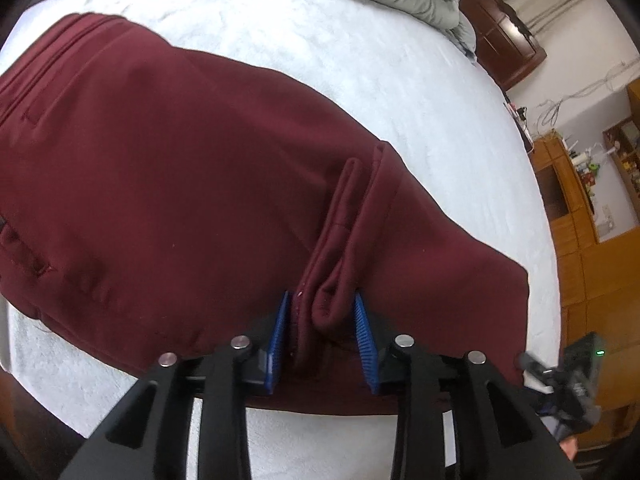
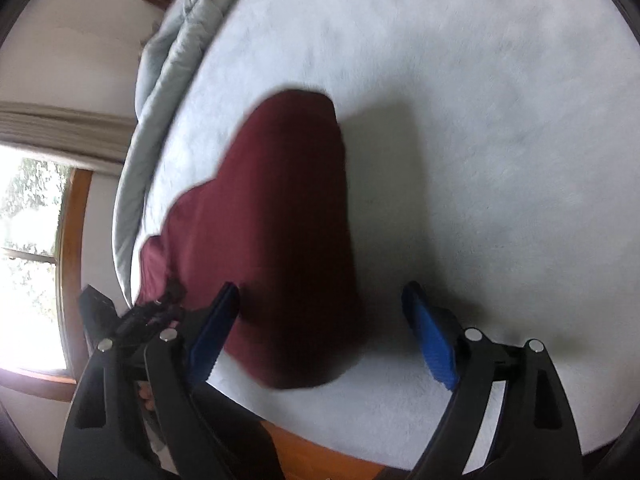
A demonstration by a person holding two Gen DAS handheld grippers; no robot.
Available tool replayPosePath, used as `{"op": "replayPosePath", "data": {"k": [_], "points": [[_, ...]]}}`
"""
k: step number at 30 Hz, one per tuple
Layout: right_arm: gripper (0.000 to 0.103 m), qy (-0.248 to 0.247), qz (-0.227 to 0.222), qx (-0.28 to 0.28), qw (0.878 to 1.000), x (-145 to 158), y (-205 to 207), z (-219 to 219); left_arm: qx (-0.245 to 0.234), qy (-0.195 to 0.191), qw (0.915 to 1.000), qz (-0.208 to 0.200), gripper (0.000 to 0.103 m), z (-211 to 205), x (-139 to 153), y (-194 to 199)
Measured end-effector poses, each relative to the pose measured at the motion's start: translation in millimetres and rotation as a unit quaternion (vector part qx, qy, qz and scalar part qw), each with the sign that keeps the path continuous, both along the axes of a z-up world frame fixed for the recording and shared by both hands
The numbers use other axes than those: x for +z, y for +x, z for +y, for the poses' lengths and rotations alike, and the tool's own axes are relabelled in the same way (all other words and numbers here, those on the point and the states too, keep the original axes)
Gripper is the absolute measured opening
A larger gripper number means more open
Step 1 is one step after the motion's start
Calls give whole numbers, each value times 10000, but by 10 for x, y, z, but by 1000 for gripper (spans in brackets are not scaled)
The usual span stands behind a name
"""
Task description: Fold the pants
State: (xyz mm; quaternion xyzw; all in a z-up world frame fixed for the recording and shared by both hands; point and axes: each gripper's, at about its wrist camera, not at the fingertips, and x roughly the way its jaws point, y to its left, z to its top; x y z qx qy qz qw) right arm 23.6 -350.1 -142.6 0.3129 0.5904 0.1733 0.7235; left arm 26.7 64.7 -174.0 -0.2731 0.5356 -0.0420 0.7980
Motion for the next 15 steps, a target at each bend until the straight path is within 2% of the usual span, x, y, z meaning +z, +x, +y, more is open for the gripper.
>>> {"op": "replayPosePath", "data": {"k": [1, 3, 4, 6, 9, 11, 14, 15], "points": [[84, 53, -19, 44, 10000, -39, 8, 34, 15, -27, 10000, 9, 36, -3, 1, 0], [40, 255, -108, 167, 9995, -41, -14, 75, 11, 8, 10000, 21, 41, -17, 9, 47], [37, 315, -72, 160, 9993, -22, -27, 71, -1, 39, 10000, 16, 42, 8, 11, 47], [25, 381, -185, 255, 9988, 90, -54, 56, -18, 141, 9999, 13, 45, -38, 12, 47], [23, 762, -433, 231, 9959, 374, -147, -56, -65, 254, 9997, -13, 51, -112, 22, 56], [23, 721, -441, 138, 9963, 419, -189, -129, -145, 364, 9992, -44, 54, -215, 9, 89], [24, 52, 46, 175, 9998, 82, -159, -134, -227, 519, 9983, -102, 58, -262, -39, 103], [26, -10, 165, 137, 9998, -14, -158, -140, -259, 573, 9979, -123, 59, -281, -33, 104]]}}
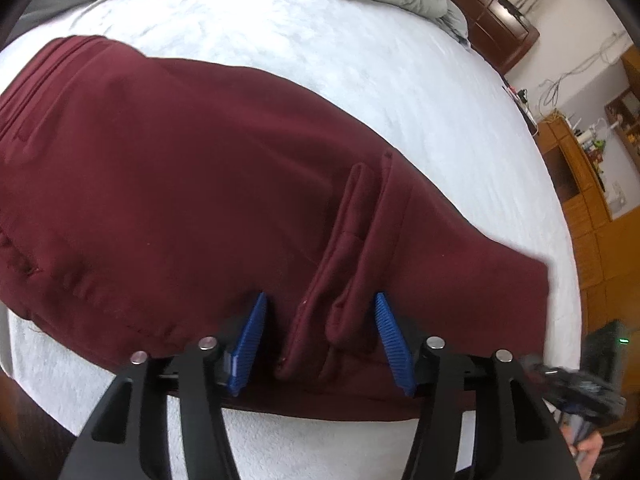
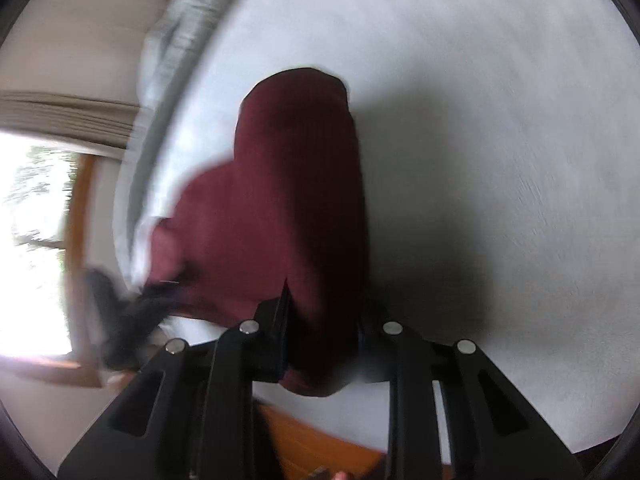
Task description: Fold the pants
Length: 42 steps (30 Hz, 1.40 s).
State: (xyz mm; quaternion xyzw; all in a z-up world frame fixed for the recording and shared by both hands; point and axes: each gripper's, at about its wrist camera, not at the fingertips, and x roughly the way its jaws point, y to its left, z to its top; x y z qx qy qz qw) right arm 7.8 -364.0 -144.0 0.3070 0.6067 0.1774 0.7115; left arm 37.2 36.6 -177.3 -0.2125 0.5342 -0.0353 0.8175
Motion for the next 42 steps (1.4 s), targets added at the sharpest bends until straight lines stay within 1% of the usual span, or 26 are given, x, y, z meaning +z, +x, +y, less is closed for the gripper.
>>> {"op": "replayPosePath", "data": {"k": [1, 2, 3, 4, 5, 6, 8, 10, 11, 12, 13, 15, 17, 19, 21, 23, 26, 29, 31, 32, 33, 35, 36, 38, 39, 42], "points": [[27, 191, 47, -135, 9997, -68, -10, -49, -33, 67, 10000, -7, 59, -18, 17, -2], [30, 269, 51, -186, 9995, -51, -5, -59, -72, 113, 9999, 0, 59, -37, 35, 4], [39, 210, 15, -167, 9996, -1, -9, -71, -114, 139, 9998, 37, 58, -39, 67, 3], [44, 70, -21, -109, 9999, 53, -7, -69, -89, 153, 9998, 83, 58, -27, 105, -2], [48, -275, -145, -25, 9995, 169, -12, -64, -30, 168, 9998, 106, 58, -25, 140, 2], [48, -549, -295, 25, 9981, 273, -19, -66, 83, 201, 9997, 84, 58, -11, 221, 0], [47, -967, -667, 57, 9931, 552, 3, -69, 222, 227, 9994, -170, 58, -10, 405, -15], [45, -944, -927, 76, 9912, 730, 24, -45, 202, 159, 9981, -554, 59, -80, 635, 3], [45, -867, -1080, 107, 9903, 850, 89, 15, 118, 63, 9978, -646, 60, -120, 686, 29], [45, -807, -1190, 155, 9895, 926, 145, 67, -61, -134, 9972, -733, 62, -213, 742, 102], [45, -785, -1280, 245, 9884, 978, 214, 148, -146, -216, 9969, -740, 63, -268, 748, 147], [45, -924, -1272, 379, 9868, 968, 358, 274, -330, -365, 9964, -684, 64, -418, 703, 276], [45, -1048, -1148, 420, 9870, 887, 493, 375, -427, -398, 9964, -612, 64, -519, 619, 366], [45, -1159, -981, 414, 9875, 762, 583, 418, -505, -339, 9971, -456, 64, -596, 481, 446], [38, -1326, -852, 370, 9868, 620, 614, 448, -559, -198, 9980, -224, 63, -575, 264, 456], [32, -1396, -692, 319, 9873, 447, 629, 397, -627, -190, 9975, -245, 63, -529, 162, 444], [31, -1240, -622, 188, 9901, 358, 645, 367, -814, 5, 9964, -217, 63, -571, 161, 473], [34, -1004, -659, 107, 9927, 482, 616, 317, -826, -72, 9963, -230, 63, -528, 276, 424], [47, -833, -784, -1, 9934, 619, 538, 267, -744, -175, 9967, -281, 64, -412, 407, 329], [53, -750, -883, -59, 9932, 713, 468, 241, -697, -190, 9968, -334, 68, -359, 454, 290], [54, -690, -971, -51, 9929, 780, 409, 242, -622, -217, 9968, -443, 73, -253, 532, 205], [54, -691, -1111, 50, 9914, 906, 265, 261, -407, -210, 9973, -569, 77, -8, 632, 30], [54, -706, -1164, 88, 9906, 943, 201, 273, -215, -158, 9979, -596, 77, 189, 662, -89], [54, -645, -1150, 153, 9911, 943, 97, 308, 156, -104, 9982, -578, 77, 543, 670, -272], [54, -640, -1116, 172, 9915, 927, 71, 332, 439, -69, 9976, -537, 77, 781, 662, -387], [54, -748, -986, 307, 9918, 829, 53, 470, 1162, 13, 9923, -430, 77, 1379, 590, -598]]}}
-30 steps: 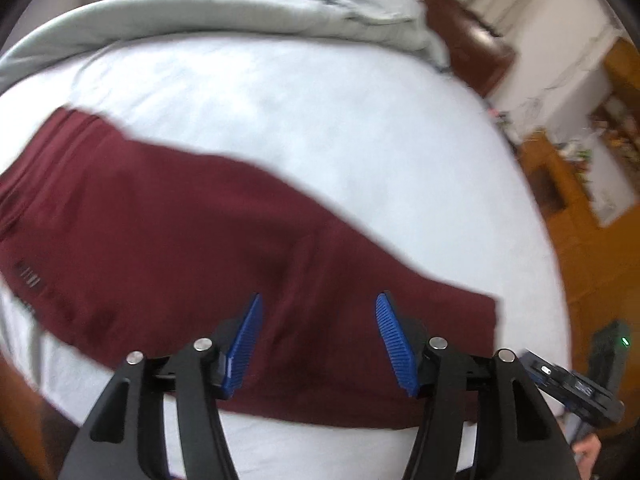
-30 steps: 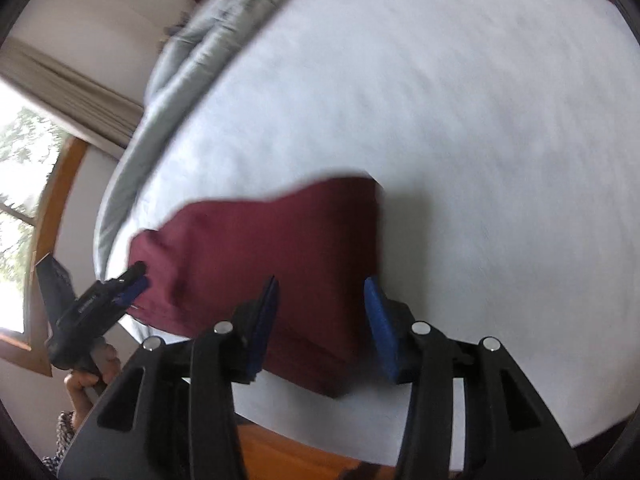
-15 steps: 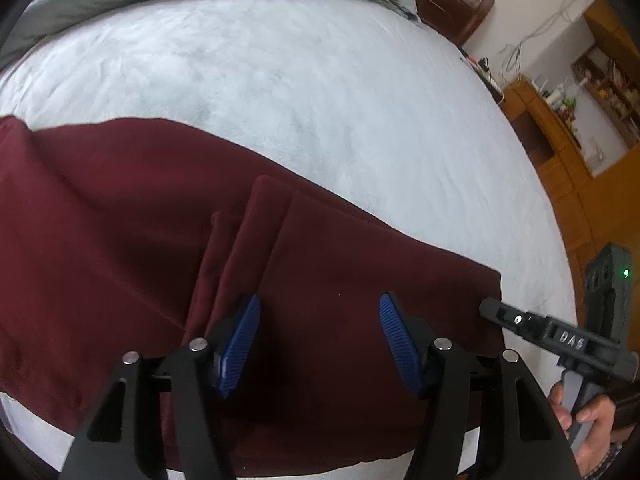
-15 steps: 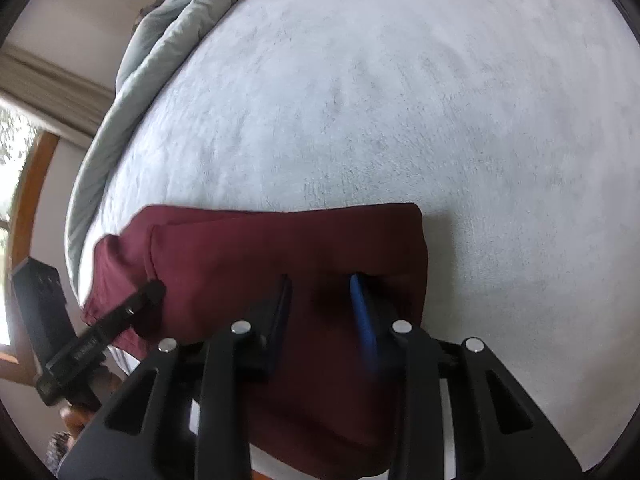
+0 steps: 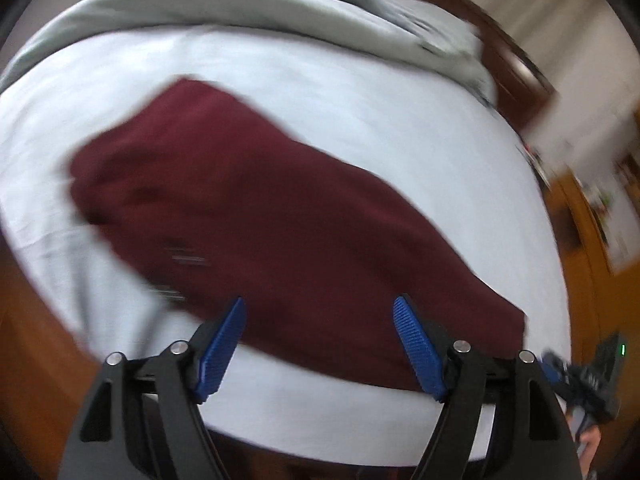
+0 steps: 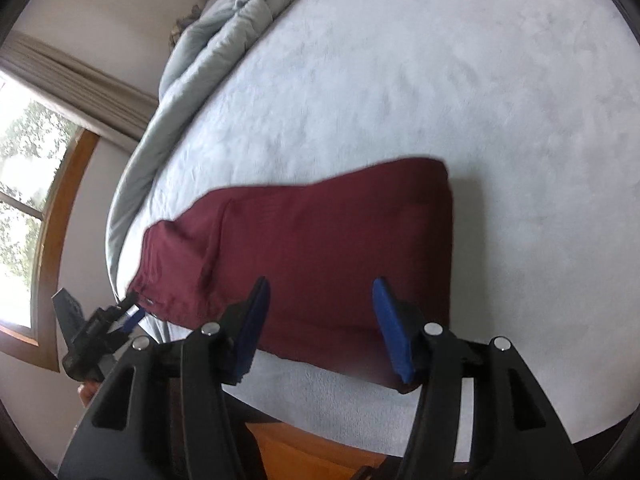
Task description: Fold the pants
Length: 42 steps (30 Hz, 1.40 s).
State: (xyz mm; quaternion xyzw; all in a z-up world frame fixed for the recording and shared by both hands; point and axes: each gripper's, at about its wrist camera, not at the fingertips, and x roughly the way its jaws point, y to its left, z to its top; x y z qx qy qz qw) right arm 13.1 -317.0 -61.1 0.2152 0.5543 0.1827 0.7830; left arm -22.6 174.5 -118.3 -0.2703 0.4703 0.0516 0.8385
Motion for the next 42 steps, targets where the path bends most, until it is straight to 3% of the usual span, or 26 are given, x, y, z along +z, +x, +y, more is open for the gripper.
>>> {"op": "replayPosePath", "data": {"k": [6, 10, 19, 21, 23, 25, 27, 29, 33, 37, 40, 42], "points": [[54, -180, 233, 264, 9992, -144, 29, 282, 962, -467, 9942, 73, 77, 757, -236, -156], [54, -366, 331, 371, 9981, -217, 32, 370, 1419, -782, 9868, 31, 77, 1052, -369, -150], [53, -498, 432, 363, 9972, -334, 61, 385, 2026, -1508, 9675, 72, 74, 1450, -637, -7], [53, -528, 443, 383, 9969, -356, 76, 382, 2069, -1748, 9626, 26, 67, 1455, -634, -7], [54, -560, 435, 402, 9967, -366, 74, 396, 1969, -2002, 9594, -280, 65, 1426, -562, -18], [56, -572, 434, 415, 9966, -368, 85, 392, 1757, -2296, 9535, -850, 64, 1375, -424, -59], [58, -596, 440, 437, 9963, -377, 101, 406, 1601, -2236, 9570, -922, 65, 1344, -374, -12], [59, -622, 434, 465, 9960, -382, 110, 420, 1682, -2054, 9622, -604, 72, 1355, -445, 64], [60, -647, 401, 524, 9957, -387, 110, 426, 2011, -1845, 9620, -44, 76, 1402, -701, 205], [60, -578, 439, 519, 9960, -401, 133, 396, 2024, -1616, 9659, 13, 76, 1312, -649, 288], [60, -564, 437, 551, 9959, -414, 149, 383, 2054, -1582, 9658, 92, 65, 1291, -636, 303], [61, -573, 424, 568, 9958, -420, 148, 388, 2193, -1600, 9620, 284, 51, 1328, -691, 261]]}}
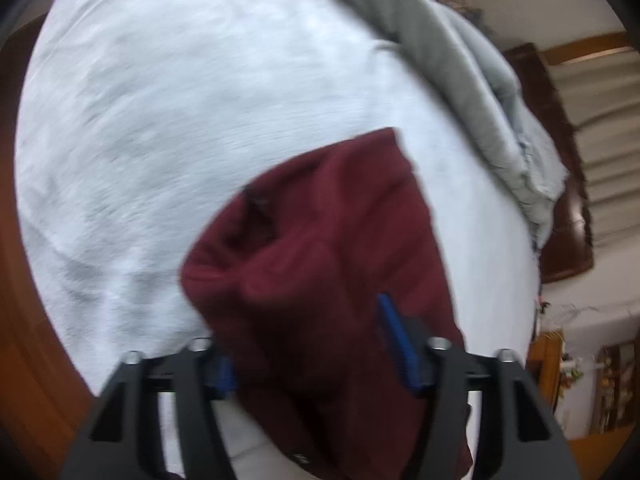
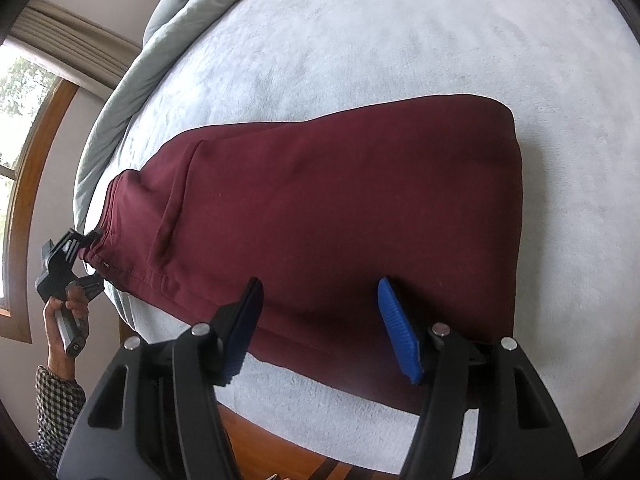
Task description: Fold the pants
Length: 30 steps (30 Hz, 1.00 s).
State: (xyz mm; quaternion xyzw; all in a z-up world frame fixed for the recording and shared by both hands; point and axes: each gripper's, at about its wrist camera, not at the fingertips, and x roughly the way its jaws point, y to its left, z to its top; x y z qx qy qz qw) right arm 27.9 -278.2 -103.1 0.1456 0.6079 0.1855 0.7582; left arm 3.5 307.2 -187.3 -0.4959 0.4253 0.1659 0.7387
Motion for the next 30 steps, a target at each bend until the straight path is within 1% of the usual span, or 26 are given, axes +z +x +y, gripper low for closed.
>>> {"op": "replayPosePath", "data": {"k": [2, 5, 6, 8, 11, 12, 13, 15, 17, 19, 20, 22, 23, 26, 29, 30], "points": [[62, 5, -20, 26, 10000, -1, -9, 10, 41, -108, 9999, 4, 48, 38, -37, -7], [64, 22, -40, 48, 10000, -2, -17, 18, 182, -223, 9996, 5, 35, 59, -23, -51], [64, 33, -42, 52, 10000, -3, -16, 16, 277, -370, 9989, -79, 32, 64, -14, -86], [64, 70, -44, 50, 10000, -8, -19, 7, 295, -528, 9975, -374, 30, 32, 62, -142], [64, 132, -31, 30, 9999, -12, -18, -4, 60, -458, 9956, -815, 29, -85, 258, -155], [64, 147, -30, 23, 9999, -16, -22, -5, -52, -409, 9942, -997, 29, -143, 346, -141], [64, 161, -31, 16, 9999, -17, -21, -6, -174, -304, 9935, -1084, 29, -194, 411, -117], [64, 176, -46, 13, 9998, -17, -25, -10, -236, -78, 9948, -987, 29, -236, 434, -56], [64, 194, -57, 26, 9998, -12, -28, -13, -93, -128, 9964, -830, 29, -195, 345, -15], [64, 248, -49, 7, 9997, -14, -22, -25, 151, -103, 9989, -440, 29, -134, 204, 3], [64, 301, -34, -20, 9995, -19, -18, -39, 268, -148, 9990, -326, 29, -98, 139, 0], [64, 384, -7, -53, 9992, -24, -10, -69, 436, -333, 9979, -343, 29, -26, 46, -36], [64, 425, 6, -68, 9991, -25, -7, -80, 437, -365, 9976, -387, 28, -19, 50, -55], [64, 490, 6, -100, 9987, -13, -7, -101, 274, -309, 9966, -710, 28, -79, 171, -147], [64, 629, -55, -176, 9978, 45, -33, -131, -127, -31, 9938, -1104, 28, -282, 448, -64], [64, 659, -92, -171, 9976, 73, -43, -138, -328, 63, 9915, -1261, 28, -385, 564, -16]]}}
